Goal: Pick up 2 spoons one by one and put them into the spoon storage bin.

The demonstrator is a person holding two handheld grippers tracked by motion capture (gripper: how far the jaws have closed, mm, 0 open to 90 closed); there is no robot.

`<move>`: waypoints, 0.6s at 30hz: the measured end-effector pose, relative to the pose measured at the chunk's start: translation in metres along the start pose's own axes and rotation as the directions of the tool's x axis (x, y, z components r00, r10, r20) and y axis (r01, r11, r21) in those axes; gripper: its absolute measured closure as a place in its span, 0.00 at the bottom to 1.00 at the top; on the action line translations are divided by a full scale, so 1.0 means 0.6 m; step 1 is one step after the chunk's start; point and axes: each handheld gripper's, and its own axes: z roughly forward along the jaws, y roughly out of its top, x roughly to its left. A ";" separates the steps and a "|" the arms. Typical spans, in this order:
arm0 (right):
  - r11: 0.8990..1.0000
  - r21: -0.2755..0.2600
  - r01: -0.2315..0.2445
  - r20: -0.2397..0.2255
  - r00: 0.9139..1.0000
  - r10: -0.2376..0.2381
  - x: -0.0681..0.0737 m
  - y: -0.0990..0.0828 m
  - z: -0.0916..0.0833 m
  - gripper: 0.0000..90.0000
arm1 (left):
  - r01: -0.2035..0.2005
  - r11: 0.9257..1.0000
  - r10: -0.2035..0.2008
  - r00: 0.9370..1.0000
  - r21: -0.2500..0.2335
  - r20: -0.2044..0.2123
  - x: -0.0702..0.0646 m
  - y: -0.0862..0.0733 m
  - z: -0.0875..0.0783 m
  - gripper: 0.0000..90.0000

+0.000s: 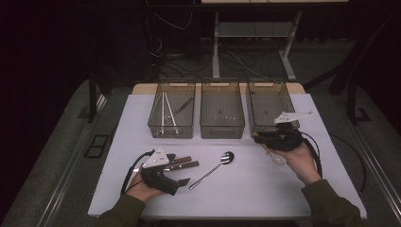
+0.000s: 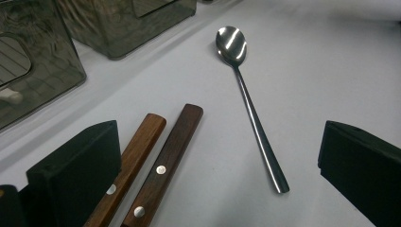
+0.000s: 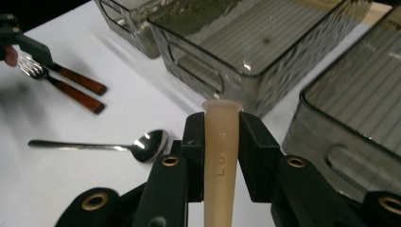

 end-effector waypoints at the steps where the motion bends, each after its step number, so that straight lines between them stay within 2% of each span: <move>1: 1.000 -0.005 0.000 0.002 1.000 0.000 0.000 0.003 0.002 0.82 | 0.000 1.000 0.000 1.000 0.000 0.000 0.000 0.000 0.000 0.00; 7: 1.000 -0.023 -0.003 -0.012 1.000 0.003 0.000 0.023 0.016 0.82 | 0.004 1.000 -0.004 1.000 -0.006 0.002 0.000 0.000 0.000 0.00; 18: 0.999 -0.042 0.007 -0.001 1.000 -0.007 0.001 0.071 0.046 0.82 | 0.007 1.000 -0.006 1.000 -0.010 0.003 0.000 0.000 -0.001 0.00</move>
